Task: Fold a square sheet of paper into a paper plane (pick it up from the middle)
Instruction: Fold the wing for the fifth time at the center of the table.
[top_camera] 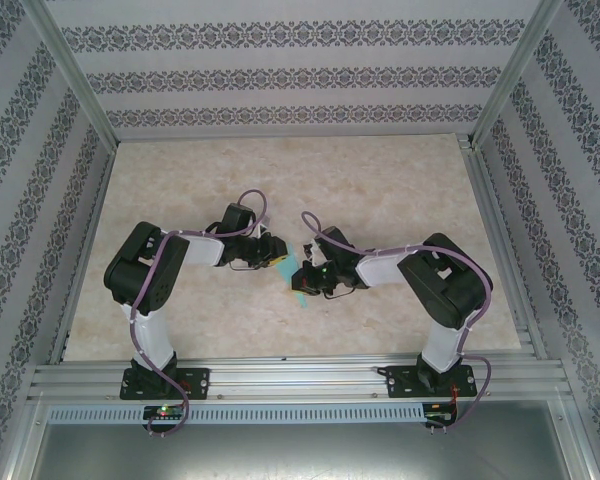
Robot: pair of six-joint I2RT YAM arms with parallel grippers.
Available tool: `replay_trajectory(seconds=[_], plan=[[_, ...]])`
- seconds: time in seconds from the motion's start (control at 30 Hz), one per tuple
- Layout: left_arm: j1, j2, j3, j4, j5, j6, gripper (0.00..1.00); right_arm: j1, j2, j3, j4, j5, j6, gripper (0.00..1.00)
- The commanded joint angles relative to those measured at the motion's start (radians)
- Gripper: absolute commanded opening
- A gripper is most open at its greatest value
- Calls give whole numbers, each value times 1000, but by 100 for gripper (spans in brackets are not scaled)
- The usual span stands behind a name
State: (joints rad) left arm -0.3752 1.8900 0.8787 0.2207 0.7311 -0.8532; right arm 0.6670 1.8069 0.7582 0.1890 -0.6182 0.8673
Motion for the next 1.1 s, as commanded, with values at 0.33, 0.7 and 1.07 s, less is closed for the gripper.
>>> replay_trajectory(seconds=[0.33, 0.7, 1.07], plan=[[158, 43, 38, -93, -27, 107, 29, -3, 24, -66, -172, 28, -88, 0], [209, -50, 117, -225, -31, 157, 33, 9, 35, -38, -150, 16, -65, 0], [20, -199, 60, -220, -52, 99, 34, 21, 34, -39, -65, 47, 21, 0]])
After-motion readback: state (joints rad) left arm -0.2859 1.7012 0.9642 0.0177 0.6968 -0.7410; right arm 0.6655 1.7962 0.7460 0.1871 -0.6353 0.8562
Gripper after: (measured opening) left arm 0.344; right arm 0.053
